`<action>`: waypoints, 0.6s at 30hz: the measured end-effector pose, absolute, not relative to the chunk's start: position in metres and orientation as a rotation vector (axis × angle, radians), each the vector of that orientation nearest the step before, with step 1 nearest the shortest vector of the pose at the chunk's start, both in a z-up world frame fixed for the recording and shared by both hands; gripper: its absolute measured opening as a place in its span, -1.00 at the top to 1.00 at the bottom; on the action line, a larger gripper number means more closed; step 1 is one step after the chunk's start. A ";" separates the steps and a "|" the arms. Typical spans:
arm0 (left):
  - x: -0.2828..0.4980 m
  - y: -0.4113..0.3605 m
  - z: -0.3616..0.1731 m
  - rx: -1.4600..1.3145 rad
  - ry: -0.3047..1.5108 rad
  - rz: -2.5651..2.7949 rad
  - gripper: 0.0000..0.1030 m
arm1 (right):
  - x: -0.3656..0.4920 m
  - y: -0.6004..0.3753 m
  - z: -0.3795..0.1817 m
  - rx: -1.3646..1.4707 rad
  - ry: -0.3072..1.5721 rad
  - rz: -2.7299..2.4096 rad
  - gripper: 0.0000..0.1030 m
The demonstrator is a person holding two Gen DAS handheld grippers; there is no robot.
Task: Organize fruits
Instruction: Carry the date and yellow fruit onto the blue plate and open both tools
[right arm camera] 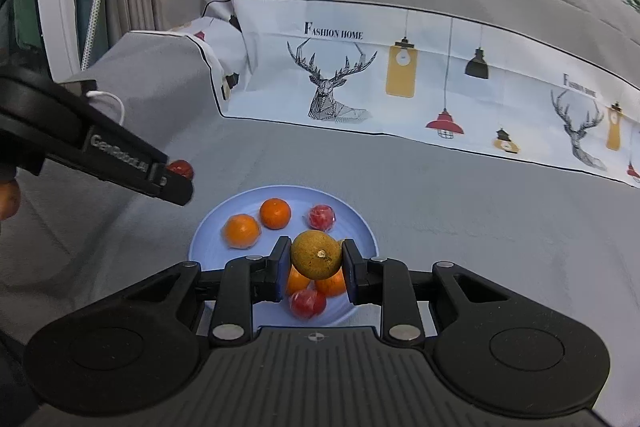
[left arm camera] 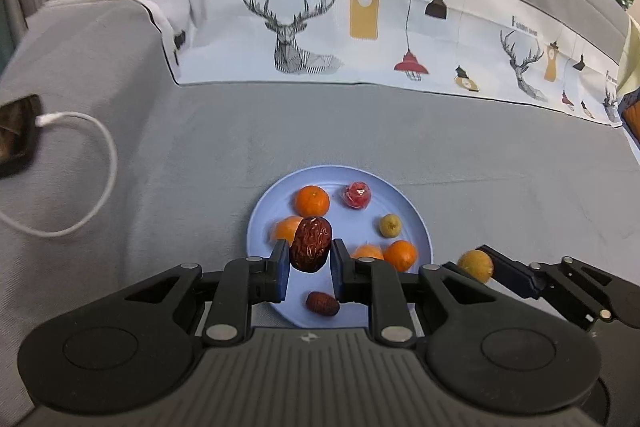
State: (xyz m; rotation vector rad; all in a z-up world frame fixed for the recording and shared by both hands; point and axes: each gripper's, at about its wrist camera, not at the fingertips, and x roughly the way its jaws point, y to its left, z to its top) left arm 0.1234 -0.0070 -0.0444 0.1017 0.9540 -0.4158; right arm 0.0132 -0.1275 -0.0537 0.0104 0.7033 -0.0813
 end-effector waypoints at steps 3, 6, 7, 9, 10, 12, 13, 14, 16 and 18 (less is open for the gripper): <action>0.141 -0.015 -0.055 0.103 0.967 -0.435 0.55 | 0.032 -0.132 -0.064 0.018 0.701 -0.072 0.46; 0.157 -0.024 -0.069 0.124 0.974 -0.446 0.55 | 0.049 -0.138 -0.076 0.029 0.709 -0.061 0.46; 0.163 -0.027 -0.075 0.132 0.985 -0.447 0.55 | 0.055 -0.140 -0.081 0.034 0.716 -0.059 0.46; 0.172 -0.033 -0.085 0.142 0.999 -0.443 0.55 | 0.067 -0.144 -0.090 0.036 0.734 -0.057 0.46; 0.177 -0.036 -0.090 0.150 1.003 -0.440 0.55 | 0.072 -0.146 -0.093 0.039 0.742 -0.055 0.46; 0.184 -0.041 -0.099 0.166 1.006 -0.433 0.55 | 0.080 -0.149 -0.099 0.041 0.755 -0.050 0.46; 0.188 -0.043 -0.103 0.173 1.010 -0.429 0.55 | 0.084 -0.151 -0.101 0.042 0.760 -0.045 0.46; 0.191 -0.045 -0.107 0.181 1.014 -0.426 0.54 | 0.088 -0.152 -0.104 0.039 0.762 -0.040 0.46; 0.196 -0.048 -0.113 0.201 1.018 -0.426 0.51 | 0.095 -0.152 -0.108 0.026 0.771 -0.033 0.46; 0.198 -0.049 -0.116 0.220 1.014 -0.427 -0.11 | 0.101 -0.153 -0.112 0.020 0.780 -0.027 0.45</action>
